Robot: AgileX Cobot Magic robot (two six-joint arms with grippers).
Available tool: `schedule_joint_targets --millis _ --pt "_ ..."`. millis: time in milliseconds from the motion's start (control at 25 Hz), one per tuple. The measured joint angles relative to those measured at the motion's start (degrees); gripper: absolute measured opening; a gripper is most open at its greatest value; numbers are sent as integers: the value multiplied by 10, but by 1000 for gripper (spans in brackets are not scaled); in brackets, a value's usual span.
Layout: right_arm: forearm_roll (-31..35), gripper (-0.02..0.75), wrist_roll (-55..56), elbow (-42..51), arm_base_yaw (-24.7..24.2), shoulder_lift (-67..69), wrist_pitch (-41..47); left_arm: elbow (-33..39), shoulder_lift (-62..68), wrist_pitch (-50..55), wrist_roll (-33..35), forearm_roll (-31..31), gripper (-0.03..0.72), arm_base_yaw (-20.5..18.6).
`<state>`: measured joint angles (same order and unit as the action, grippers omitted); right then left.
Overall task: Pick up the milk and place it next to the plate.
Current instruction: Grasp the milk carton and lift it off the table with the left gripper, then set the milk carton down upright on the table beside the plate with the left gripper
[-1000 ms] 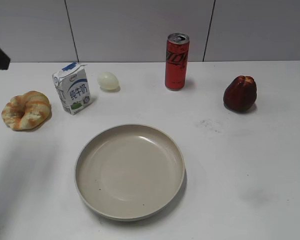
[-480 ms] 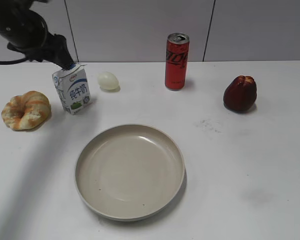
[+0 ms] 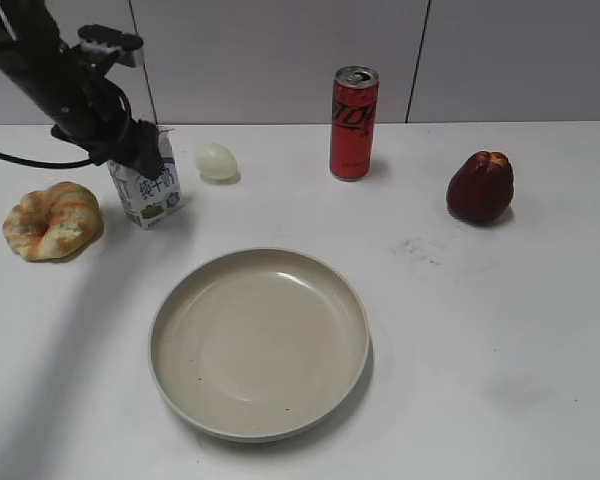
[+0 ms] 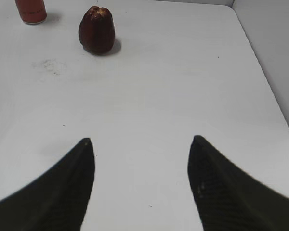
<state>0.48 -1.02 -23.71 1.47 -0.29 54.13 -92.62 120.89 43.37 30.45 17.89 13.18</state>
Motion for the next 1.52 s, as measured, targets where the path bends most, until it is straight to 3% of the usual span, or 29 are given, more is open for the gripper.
schedule_joint_targets --millis 240,520,1200,1360,1520 --pt "0 466 0 0 0 0 0 -1 29 -18 1 7 643 0" --pt "0 466 0 0 0 0 0 -4 31 -24 1 24 308 1" --pt "0 466 0 0 0 0 0 -4 -49 28 1 18 300 13" --pt "0 466 0 0 0 0 0 -4 -80 55 1 46 300 58" --pt "0 466 0 0 0 0 0 -4 -97 65 -31 85 300 136"
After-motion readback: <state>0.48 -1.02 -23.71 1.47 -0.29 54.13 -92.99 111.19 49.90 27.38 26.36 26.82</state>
